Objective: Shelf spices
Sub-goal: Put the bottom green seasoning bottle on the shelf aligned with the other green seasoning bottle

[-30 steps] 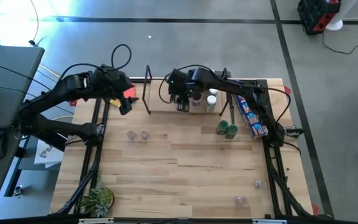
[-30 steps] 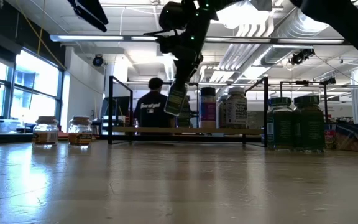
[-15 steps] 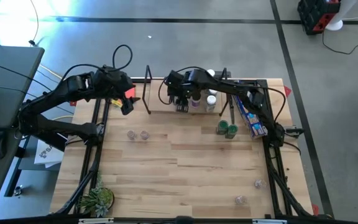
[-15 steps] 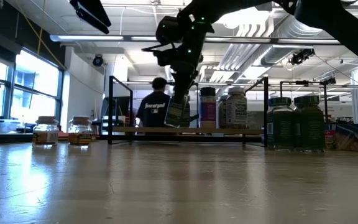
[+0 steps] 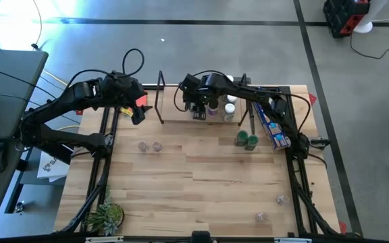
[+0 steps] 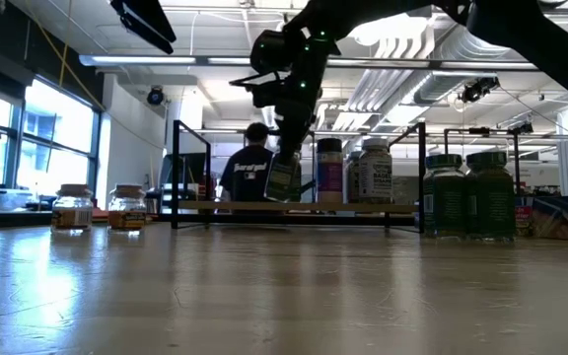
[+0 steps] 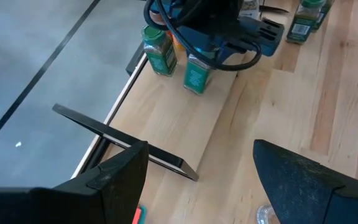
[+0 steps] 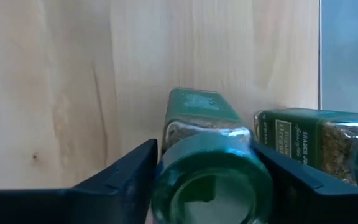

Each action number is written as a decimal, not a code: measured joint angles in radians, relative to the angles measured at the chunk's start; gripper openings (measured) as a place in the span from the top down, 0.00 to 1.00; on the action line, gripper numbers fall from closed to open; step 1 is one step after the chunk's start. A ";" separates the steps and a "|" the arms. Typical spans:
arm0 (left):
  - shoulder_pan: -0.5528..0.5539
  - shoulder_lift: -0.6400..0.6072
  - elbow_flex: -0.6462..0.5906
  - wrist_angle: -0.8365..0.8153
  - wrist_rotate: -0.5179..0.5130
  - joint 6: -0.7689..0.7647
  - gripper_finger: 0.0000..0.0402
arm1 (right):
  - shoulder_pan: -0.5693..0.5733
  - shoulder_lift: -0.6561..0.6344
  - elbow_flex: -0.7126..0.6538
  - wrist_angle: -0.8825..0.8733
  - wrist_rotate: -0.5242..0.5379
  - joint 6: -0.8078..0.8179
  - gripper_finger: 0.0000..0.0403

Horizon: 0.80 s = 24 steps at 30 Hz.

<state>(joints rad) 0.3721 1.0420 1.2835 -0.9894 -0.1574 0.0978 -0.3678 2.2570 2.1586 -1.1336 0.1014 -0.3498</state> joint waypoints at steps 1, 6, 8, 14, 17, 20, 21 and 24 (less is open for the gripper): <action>0.000 0.000 0.000 0.000 0.001 0.000 0.29 | -0.003 0.000 0.000 0.000 0.001 -0.004 0.40; 0.000 0.000 0.000 -0.001 0.014 0.000 0.29 | -0.008 0.000 0.000 0.015 0.039 -0.006 0.35; 0.000 0.000 0.000 -0.002 0.017 0.001 0.29 | -0.007 0.000 0.000 0.014 0.073 0.001 0.35; 0.000 0.000 0.000 -0.014 0.017 0.000 0.29 | 0.000 0.000 0.000 0.010 0.148 0.001 0.35; 0.000 0.000 0.000 -0.016 0.017 0.000 0.29 | 0.011 0.000 0.000 -0.001 0.197 0.001 0.35; 0.000 0.000 0.000 -0.019 0.017 0.000 0.29 | 0.025 0.000 0.000 -0.015 0.248 -0.001 0.35; 0.000 0.000 0.000 -0.020 0.017 0.000 0.29 | 0.029 0.000 0.000 -0.020 0.262 -0.006 0.35; 0.000 0.000 0.000 -0.021 0.017 0.000 0.29 | 0.047 0.000 0.000 -0.026 0.301 -0.029 0.35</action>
<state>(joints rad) 0.3722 1.0420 1.2835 -1.0100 -0.1402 0.0978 -0.3209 2.2570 2.1582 -1.1595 0.4023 -0.3793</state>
